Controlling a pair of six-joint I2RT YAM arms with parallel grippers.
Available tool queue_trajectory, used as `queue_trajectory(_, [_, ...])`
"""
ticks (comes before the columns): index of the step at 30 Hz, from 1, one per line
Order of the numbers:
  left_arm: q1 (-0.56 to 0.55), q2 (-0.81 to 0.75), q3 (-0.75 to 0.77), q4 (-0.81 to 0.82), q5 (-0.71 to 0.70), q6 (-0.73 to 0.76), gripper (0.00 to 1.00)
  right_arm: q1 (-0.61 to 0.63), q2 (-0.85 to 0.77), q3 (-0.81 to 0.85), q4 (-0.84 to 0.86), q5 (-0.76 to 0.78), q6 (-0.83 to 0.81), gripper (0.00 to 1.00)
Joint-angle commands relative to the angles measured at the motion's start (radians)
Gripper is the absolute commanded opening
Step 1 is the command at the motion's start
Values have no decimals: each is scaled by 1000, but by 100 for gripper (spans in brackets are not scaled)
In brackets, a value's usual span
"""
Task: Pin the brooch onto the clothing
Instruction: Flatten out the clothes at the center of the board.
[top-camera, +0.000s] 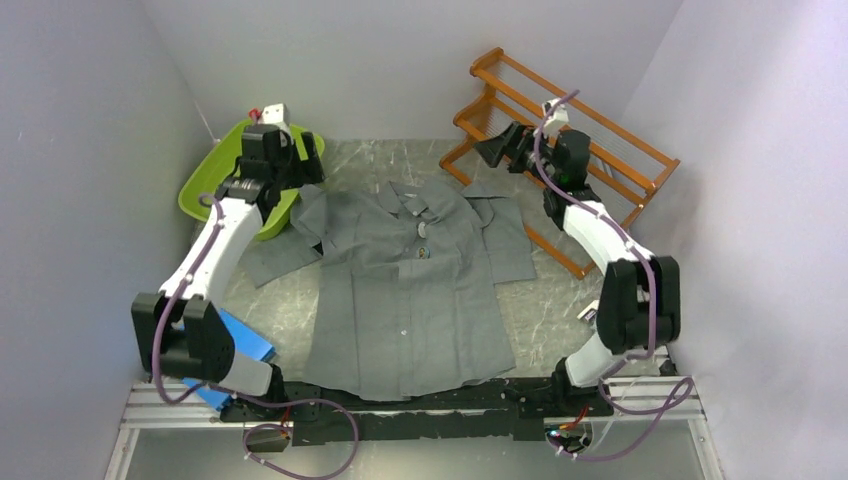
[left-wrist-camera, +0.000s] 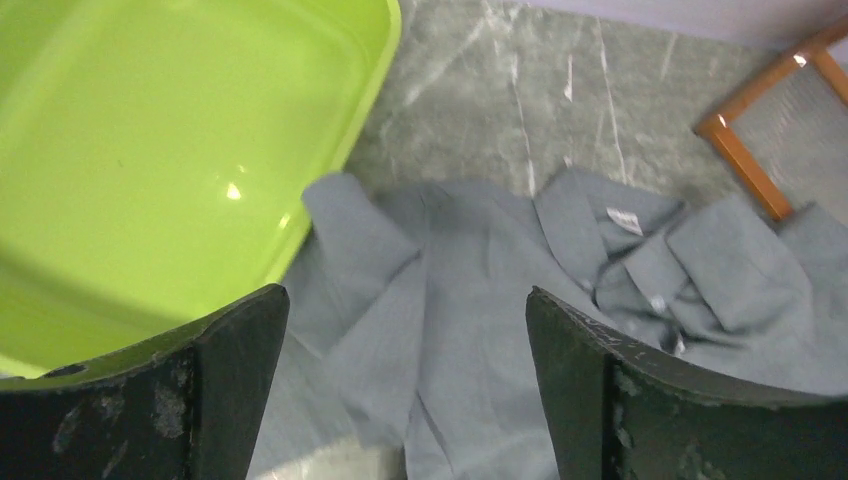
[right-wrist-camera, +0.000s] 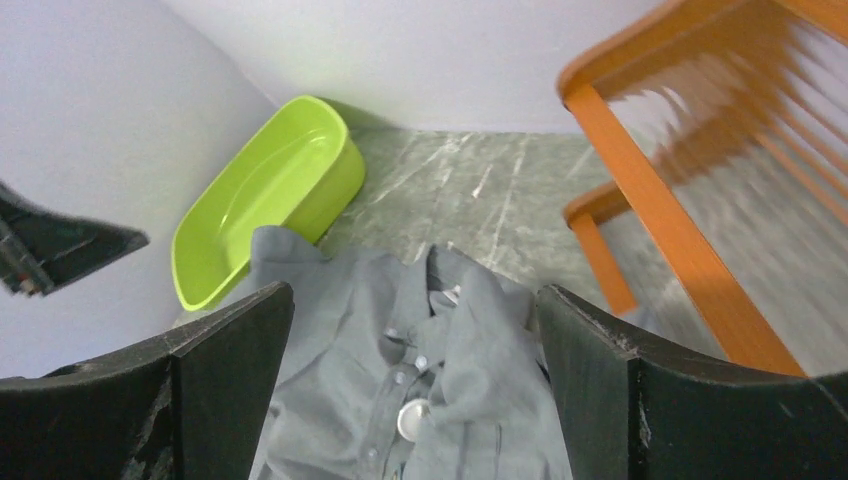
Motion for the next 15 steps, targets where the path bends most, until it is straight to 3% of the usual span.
queue_trajectory(1, [-1,-212,-165,77,100,-99,94,-9,-199,-124,-2,93,21,97])
queue_trajectory(11, [-2,-522,-621,-86,249,-332,92,-13,-405,-536,-167,46,15,99])
queue_trajectory(15, [-2,-610,-778,-99,229,-438,93,-35,-422,-630,-233,148,28,99])
